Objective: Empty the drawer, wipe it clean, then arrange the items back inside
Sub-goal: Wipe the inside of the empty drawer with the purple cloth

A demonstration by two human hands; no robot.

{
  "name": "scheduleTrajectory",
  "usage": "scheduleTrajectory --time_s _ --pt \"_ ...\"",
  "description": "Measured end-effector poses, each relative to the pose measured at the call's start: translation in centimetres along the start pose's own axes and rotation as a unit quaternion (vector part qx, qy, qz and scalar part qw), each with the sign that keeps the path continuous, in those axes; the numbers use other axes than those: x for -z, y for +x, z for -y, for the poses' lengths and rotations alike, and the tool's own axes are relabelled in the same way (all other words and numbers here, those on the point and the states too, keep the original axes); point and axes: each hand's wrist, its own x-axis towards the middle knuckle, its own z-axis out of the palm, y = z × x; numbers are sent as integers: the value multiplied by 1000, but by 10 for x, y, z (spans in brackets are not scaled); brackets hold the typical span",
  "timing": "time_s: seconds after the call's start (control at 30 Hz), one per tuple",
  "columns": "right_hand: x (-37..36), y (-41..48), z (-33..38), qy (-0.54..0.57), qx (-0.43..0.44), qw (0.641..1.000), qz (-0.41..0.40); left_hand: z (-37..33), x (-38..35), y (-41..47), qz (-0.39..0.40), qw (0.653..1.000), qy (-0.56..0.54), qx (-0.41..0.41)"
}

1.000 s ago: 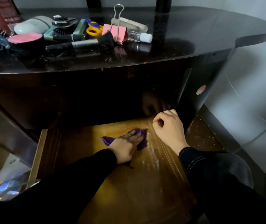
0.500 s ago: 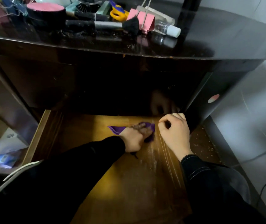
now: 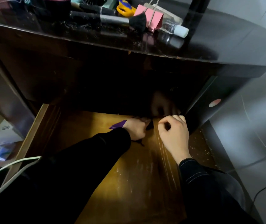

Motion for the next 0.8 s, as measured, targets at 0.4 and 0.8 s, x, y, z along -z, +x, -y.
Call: scheduleTrajectory --time_s 0.4,0.8 --pt "4 -2 5 -13 3 1000 2 21 -23 -51 11 977 30 -209" --pt "5 -2 6 -10 1 1000 6 14 -24 -75 23 969 40 -242"
